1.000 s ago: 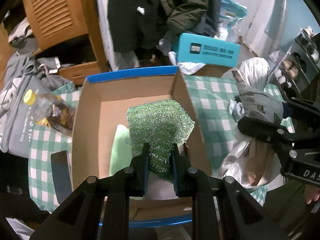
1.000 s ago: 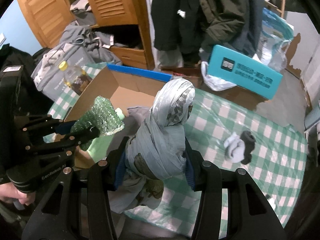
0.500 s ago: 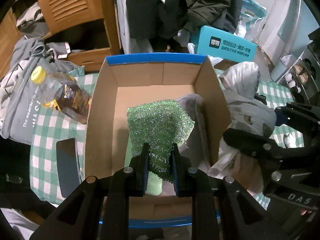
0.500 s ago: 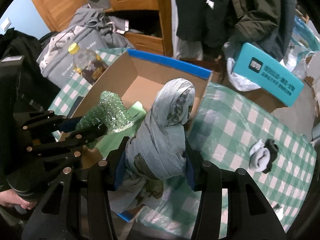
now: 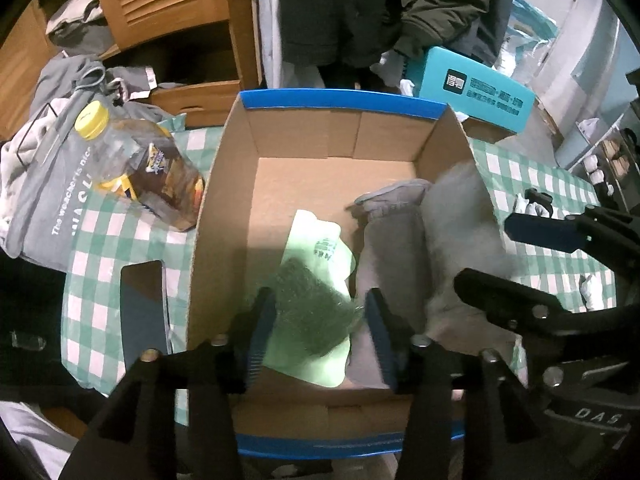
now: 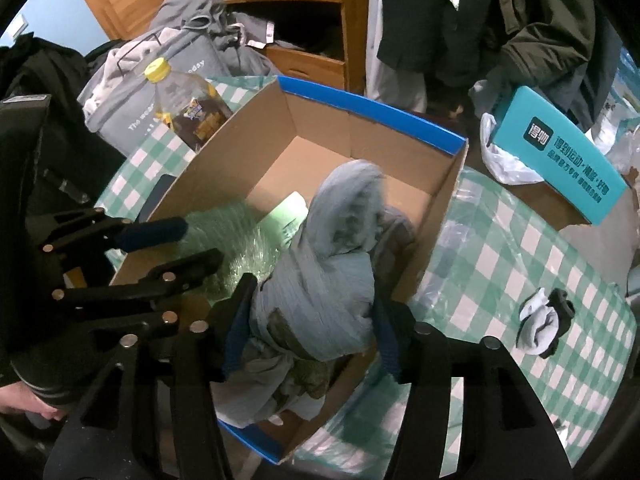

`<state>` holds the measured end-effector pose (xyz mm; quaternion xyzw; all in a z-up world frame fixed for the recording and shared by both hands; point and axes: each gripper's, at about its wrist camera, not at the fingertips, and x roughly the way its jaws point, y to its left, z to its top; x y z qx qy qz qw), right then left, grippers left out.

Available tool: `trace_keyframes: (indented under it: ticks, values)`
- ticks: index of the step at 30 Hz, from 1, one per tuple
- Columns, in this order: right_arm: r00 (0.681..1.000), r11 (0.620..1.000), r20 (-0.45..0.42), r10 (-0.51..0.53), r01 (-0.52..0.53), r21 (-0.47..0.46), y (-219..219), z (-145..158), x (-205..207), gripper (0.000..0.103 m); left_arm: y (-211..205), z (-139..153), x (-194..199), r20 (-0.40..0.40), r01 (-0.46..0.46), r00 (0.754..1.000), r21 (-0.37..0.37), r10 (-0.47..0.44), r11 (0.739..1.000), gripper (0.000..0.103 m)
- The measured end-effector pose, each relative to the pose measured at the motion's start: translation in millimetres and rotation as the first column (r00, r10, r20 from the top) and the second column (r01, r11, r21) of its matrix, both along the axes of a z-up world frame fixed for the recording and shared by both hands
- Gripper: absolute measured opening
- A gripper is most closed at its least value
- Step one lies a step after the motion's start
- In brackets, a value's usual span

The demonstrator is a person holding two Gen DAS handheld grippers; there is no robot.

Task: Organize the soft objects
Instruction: 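Release the scrubber into the box with the left gripper while the right releases the scarf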

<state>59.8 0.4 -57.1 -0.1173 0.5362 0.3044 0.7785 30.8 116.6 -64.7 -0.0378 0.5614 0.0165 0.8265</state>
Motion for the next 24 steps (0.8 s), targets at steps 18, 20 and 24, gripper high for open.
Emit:
trace_keyframes:
  ticks: [18,20,24]
  values:
    - [0.998,0.999,0.045,-0.053,0.053,-0.012,-22.3,13.2,0.1,0.068,-11.3,7.0,0.9,0.019,0.020,1.000,0.016,-0.020,1.000,0.069]
    - [0.997,0.998,0.048,-0.058,0.058,-0.012,-25.9,14.5,0.1,0.068,-15.5,9.5,0.9,0.025,0.028,0.999,0.019,-0.028,0.999,0.071]
    - [0.995,0.997,0.065,-0.073,0.075,-0.022,-34.8,17.5,-1.1,0.068,-26.4,13.9,2.2,0.038,0.046,0.998,0.033,-0.048,0.998,0.076]
